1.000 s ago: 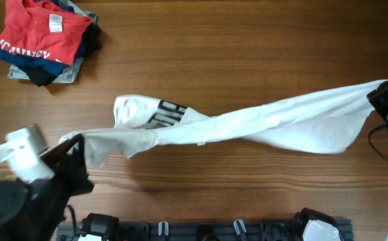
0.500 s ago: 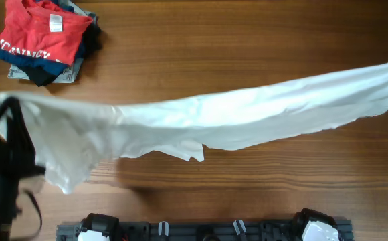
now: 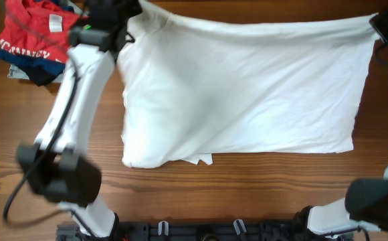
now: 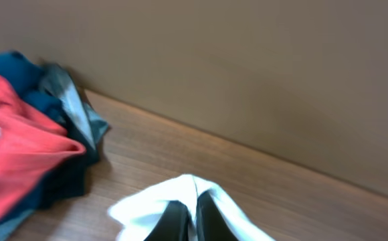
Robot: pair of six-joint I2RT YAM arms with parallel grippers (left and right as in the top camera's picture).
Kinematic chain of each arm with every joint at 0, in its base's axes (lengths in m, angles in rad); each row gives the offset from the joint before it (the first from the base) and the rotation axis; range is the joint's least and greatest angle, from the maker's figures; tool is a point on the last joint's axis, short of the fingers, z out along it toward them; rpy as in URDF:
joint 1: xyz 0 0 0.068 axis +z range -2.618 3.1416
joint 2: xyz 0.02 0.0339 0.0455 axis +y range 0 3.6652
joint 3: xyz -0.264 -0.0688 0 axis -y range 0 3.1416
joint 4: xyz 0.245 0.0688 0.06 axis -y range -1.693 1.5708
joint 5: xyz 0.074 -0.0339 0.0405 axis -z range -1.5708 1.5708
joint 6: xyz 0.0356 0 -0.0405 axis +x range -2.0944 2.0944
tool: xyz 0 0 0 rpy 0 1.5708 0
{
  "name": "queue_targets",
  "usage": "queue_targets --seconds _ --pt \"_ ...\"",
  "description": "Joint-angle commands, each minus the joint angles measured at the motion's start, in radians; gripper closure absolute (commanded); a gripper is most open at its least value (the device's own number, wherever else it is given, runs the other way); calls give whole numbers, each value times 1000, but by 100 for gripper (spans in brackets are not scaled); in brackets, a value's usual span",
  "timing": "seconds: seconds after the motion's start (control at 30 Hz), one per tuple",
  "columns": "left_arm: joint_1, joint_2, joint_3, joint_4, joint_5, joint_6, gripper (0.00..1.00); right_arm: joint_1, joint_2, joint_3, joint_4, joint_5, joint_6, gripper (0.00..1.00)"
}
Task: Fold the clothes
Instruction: 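Lift and stretch the T-shirt between both grippers, then lay it flat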
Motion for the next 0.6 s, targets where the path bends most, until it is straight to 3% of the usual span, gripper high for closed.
queue_targets --seconds 0.0,0.03,0.07,0.1,0.13,0.3,0.37,0.47,0.57 --pt "2 108 4 60 -44 6 93 4 90 6 25 7 -74 86" --pt "2 120 4 61 -58 6 90 4 103 6 25 6 -82 73" --pt "3 122 4 58 -59 5 77 4 108 6 23 6 -80 30" --pt "2 123 4 51 -56 5 43 4 109 6 23 6 -80 0" --pt "0 121 4 50 -57 6 1 4 109 6 22 5 -80 0" --pt "-5 53 5 -80 -56 6 0 4 63 7 -55 6 -72 0" --pt "-5 -13 5 -201 -16 5 0 3 29 7 -107 6 -47 0" --pt "-5 -175 5 -515 159 5 0 3 -45 7 -247 6 -32 0" --pt "-10 -292 5 -703 181 -33 0 3 -111 7 -334 3 -32 0"
